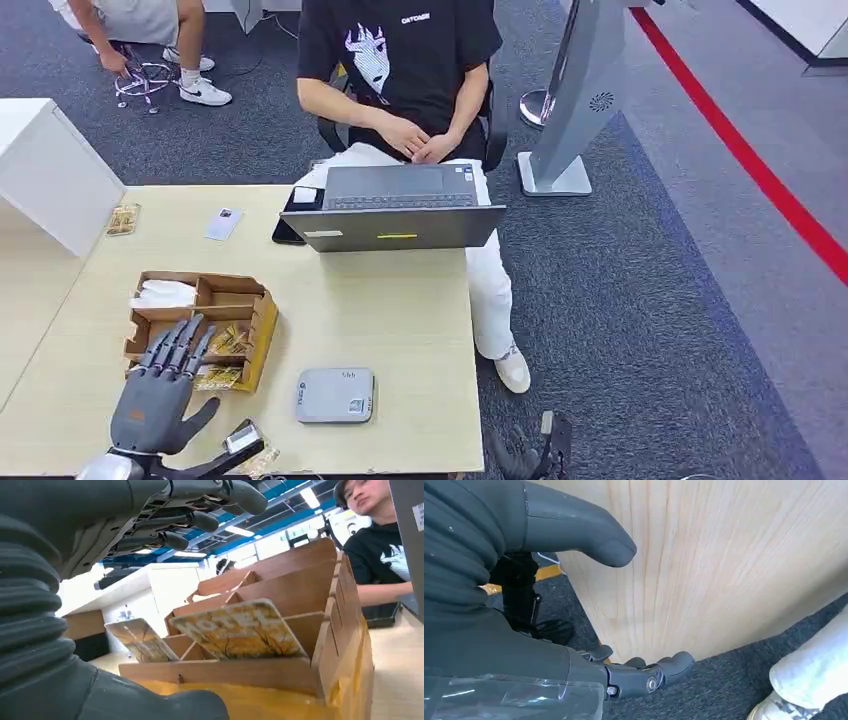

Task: Pass the card to the sensor for recognition and then transmit it.

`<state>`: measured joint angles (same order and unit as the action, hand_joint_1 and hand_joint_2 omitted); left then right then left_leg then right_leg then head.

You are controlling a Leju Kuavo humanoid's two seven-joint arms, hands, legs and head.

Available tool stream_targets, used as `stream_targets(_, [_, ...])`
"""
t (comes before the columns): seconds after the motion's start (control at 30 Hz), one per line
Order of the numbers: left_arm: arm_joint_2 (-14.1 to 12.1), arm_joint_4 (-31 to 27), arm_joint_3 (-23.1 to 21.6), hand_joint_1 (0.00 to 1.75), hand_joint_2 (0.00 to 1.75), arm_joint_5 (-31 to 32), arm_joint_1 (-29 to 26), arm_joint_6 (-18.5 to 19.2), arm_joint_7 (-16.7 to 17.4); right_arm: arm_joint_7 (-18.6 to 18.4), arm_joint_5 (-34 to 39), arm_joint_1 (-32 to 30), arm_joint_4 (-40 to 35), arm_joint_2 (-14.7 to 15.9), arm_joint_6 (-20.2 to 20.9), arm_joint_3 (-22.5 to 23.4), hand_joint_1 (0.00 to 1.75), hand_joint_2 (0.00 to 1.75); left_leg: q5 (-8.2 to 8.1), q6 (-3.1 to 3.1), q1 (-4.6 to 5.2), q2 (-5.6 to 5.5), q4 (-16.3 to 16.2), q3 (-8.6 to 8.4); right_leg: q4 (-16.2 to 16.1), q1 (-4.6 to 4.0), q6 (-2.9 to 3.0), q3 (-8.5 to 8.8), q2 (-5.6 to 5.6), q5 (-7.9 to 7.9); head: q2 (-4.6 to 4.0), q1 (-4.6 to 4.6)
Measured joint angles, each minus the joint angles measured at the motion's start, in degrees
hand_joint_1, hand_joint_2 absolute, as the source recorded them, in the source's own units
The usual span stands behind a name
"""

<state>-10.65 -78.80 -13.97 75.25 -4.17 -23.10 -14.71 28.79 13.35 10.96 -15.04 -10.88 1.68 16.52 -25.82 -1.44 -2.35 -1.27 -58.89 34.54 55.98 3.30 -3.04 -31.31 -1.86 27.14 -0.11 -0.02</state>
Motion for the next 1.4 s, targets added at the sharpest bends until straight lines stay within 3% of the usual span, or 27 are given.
stream_targets(0.67, [0.7,2.2,1.1,1.75,1.75,-0.2,0.4,-1.4,-0.8,0.0,-0.2,0.0,0.0,-0.1,0.2,0.6,0.00,1.75,0.00,0.00,0.00,0.00,0.0,0.00,0.0,0.00,0.00,0.00,0.00,0.00,0.00,0.02])
stream_targets(0.73, [0.9,2.4,1.4,1.75,1.75,-0.5,0.4,-3.9,-1.9,0.0,-0.3,0.0,0.0,-0.1,0.2,0.6,0.00,1.75,0.00,0.00,0.00,0.00,0.0,0.00,0.0,0.00,0.00,0.00,0.00,0.00,0.00,0.00])
stream_targets(0.8, [1.6,2.2,1.9,1.75,1.75,-2.2,0.3,-9.4,-4.3,0.0,-0.5,0.0,0.0,-0.1,0.2,0.8,0.00,1.75,0.01,0.00,0.00,0.00,0.0,0.00,0.0,0.00,0.00,0.01,0.00,0.00,0.00,0.00])
stream_targets(0.93, [4.1,-3.3,2.3,1.75,1.75,-5.7,-0.4,-16.4,-8.5,0.1,-1.1,0.0,0.0,-0.1,0.1,1.1,0.00,1.75,0.01,0.01,0.01,-0.04,0.0,0.01,0.0,0.01,-0.01,0.03,0.04,0.00,0.00,0.04])
stream_targets(1.1, [5.7,-9.9,2.3,1.75,1.75,-5.7,0.6,-16.4,-8.7,0.2,-1.4,0.0,0.0,-0.2,0.0,1.2,0.00,1.75,0.02,0.01,0.00,-0.04,0.0,0.00,0.0,0.00,0.00,0.01,0.04,-0.01,0.00,0.02])
stream_targets(1.4, [5.9,-12.4,3.1,1.75,1.75,-5.9,2.7,-16.1,-8.1,0.1,-1.4,0.0,0.0,-0.4,0.0,1.2,0.00,1.75,0.07,-0.04,-0.01,-0.03,0.0,0.00,0.0,0.00,0.00,0.02,0.03,-0.02,0.00,0.02])
